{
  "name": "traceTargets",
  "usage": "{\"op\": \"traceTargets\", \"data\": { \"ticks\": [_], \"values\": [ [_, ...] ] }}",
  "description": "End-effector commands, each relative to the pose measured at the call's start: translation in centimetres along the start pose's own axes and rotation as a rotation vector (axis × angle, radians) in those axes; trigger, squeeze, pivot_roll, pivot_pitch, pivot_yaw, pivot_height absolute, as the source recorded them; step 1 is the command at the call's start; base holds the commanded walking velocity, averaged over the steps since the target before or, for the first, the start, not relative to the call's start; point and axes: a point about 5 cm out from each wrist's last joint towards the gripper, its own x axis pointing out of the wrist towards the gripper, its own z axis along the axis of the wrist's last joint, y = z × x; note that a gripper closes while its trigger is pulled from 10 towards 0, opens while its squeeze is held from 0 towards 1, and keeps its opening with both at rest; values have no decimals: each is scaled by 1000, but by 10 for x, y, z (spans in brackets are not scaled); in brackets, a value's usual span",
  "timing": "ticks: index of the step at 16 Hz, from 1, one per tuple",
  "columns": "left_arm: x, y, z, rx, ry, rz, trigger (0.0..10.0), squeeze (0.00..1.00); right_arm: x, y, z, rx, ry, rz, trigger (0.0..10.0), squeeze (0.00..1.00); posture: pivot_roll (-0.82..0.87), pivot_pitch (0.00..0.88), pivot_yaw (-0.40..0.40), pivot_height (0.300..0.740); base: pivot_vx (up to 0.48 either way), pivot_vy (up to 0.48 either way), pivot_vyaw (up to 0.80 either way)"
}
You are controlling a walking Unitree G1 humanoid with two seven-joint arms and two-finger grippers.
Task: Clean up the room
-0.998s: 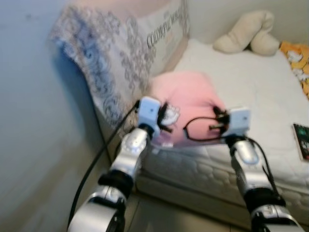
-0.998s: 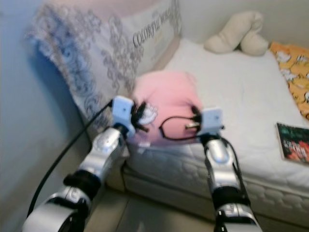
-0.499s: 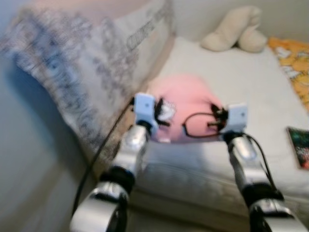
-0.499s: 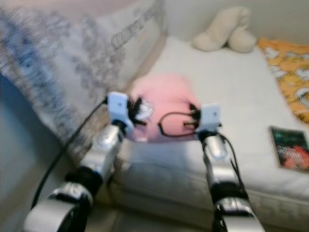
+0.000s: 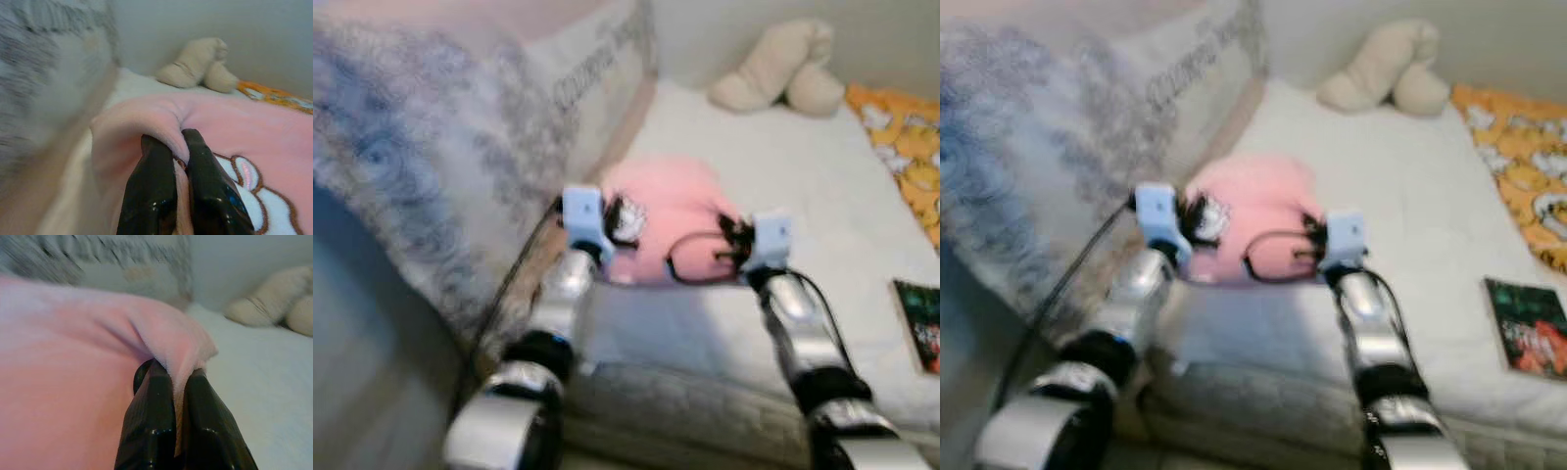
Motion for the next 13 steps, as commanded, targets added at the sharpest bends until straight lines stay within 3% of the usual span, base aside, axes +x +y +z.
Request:
{"op": "traceTargets", "data": {
  "ticks": [1, 4, 6, 7, 8, 10, 11, 13],
  "values": [
    [7, 15, 22, 23, -64, 49, 10000, 0, 3, -5, 8, 10, -26, -27, 10000, 0, 126, 0, -36, 740, 472, 0, 0],
    [12, 35, 37, 21, -77, 113, 10000, 0, 3, 2, 4, 7, 3, 23, 10000, 0, 118, 0, -66, 740, 472, 0, 0],
    [17, 32, 43, 34, -81, 78, 10000, 0, 6, 7, 4, -28, 24, 73, 10000, 0, 109, 12, -87, 740, 472, 0, 0],
    [21, 28, 48, 76, -81, 39, 10000, 0, 12, 12, 5, -25, 46, 116, 10000, 0, 95, 83, -124, 740, 472, 0, 0],
    [23, 35, 50, 96, -59, 104, 10000, 0, 20, 23, 0, -14, 115, 162, 10000, 0, 81, 133, -148, 740, 0, 0, 0],
    [16, 47, 30, 136, 50, 185, 10000, 0, 23, 43, -12, -33, 203, 225, 10000, 0, 59, 200, -168, 740, 0, 0, 0],
    [7, 55, 12, 121, 117, 219, 10000, 0, 19, 56, -23, -20, 261, 259, 10000, 0, 52, 230, -177, 740, 0, 0, 0],
    [-3, 63, -4, 103, 175, 250, 10000, 0, 15, 73, -34, -31, 327, 303, 10000, 0, 55, 249, -185, 740, 0, 0, 0]
  ]
}}
